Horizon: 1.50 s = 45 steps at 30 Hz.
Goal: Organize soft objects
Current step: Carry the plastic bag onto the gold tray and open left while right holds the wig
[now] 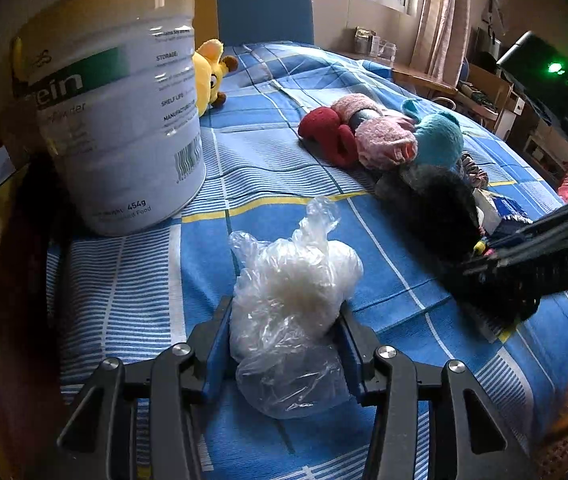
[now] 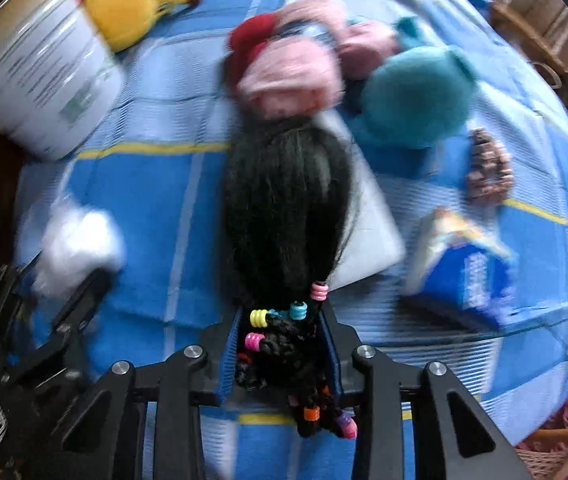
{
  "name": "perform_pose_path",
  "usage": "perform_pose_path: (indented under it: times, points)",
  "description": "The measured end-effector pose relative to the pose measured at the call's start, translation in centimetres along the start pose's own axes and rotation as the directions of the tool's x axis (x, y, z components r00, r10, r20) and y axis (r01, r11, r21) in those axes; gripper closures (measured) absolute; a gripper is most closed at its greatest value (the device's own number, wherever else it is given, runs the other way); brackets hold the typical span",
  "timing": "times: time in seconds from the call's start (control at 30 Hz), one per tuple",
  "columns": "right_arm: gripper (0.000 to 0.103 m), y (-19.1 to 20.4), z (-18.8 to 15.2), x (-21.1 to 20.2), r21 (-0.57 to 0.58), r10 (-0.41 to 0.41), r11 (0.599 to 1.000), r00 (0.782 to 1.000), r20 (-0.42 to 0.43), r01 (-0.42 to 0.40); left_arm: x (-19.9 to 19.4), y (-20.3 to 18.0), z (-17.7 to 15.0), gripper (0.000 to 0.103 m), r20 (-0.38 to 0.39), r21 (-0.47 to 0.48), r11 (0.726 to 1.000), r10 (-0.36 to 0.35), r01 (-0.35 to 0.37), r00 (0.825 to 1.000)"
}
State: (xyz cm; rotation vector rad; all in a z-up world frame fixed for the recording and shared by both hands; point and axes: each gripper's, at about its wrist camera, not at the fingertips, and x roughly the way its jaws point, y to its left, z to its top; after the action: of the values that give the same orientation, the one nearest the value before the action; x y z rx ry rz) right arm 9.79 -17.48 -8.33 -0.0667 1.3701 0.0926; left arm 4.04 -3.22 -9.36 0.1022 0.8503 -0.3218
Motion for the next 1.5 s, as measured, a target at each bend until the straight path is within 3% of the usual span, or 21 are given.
perform_pose_path:
  times: [0.37, 0.6, 0.7, 0.87, 1.0, 1.1, 1.2, 1.27, 1.37, 1.5]
  points:
    - [0.065, -0.8, -0.4, 0.3, 0.028, 0.018, 0.999, 0.999, 0.031, -0.019, 0.0, -0.6, -0.1, 0.055, 0.006, 0.026, 0.999, 0.028, -0.028, 1.0]
    - [0.066, -1.6, -0.2, 0.3, 0.044, 0.029, 0.999, 0.998, 0.054, -0.032, -0.4, -0.3, 0.4, 0.06, -0.036, 0.015, 1.0, 0.017, -0.017, 0.999]
    - [0.066, -1.1, -0.2, 0.5, 0.047, 0.03, 0.998, 0.998, 0.06, -0.033, -2.1, 0.3, 0.4, 0.061, -0.029, -0.008, 1.0, -0.014, 0.014, 0.999]
    - [0.066, -1.5, -1.2, -0.1, 0.044, 0.027, 0.999, 0.998, 0.063, -0.029, -8.3, 2.9, 1.1, 0.061, 0.075, -0.054, 0.996, -0.064, 0.068, 0.995]
    - [0.066, -1.3, -1.3, -0.2, 0.043, 0.024, 0.999, 0.998, 0.064, -0.026, -12.4, 8.0, 1.5, 0.061, 0.12, -0.18, 0.983, -0.024, 0.045, 0.993]
    - [0.066, -1.1, -1.3, -0.2, 0.041, 0.022, 0.999, 0.998, 0.064, -0.024, -14.9, 13.2, 1.3, 0.06, 0.13, -0.282, 0.959, 0.063, -0.024, 0.99]
    - [0.066, -1.0, -1.4, -0.2, 0.041, 0.021, 0.999, 0.998, 0.065, -0.024, -15.9, 19.2, 0.4, 0.06, 0.078, -0.393, 0.91, 0.177, -0.133, 0.981]
    - [0.066, -0.9, -1.4, -0.1, 0.037, 0.016, 0.999, 0.998, 0.065, -0.018, -15.8, 23.6, -0.7, 0.06, 0.02, -0.482, 0.857, 0.219, -0.183, 0.975]
    - [0.066, -0.5, -1.5, -0.1, 0.03, 0.004, 1.0, 0.998, 0.069, -0.006, -14.7, 28.2, -1.9, 0.06, -0.076, -0.555, 0.798, 0.235, -0.237, 0.969]
    - [0.066, -0.1, -1.7, -0.2, 0.03, -0.003, 1.0, 0.997, 0.074, 0.0, -12.8, 32.1, -3.0, 0.06, -0.148, -0.617, 0.743, 0.214, -0.259, 0.966]
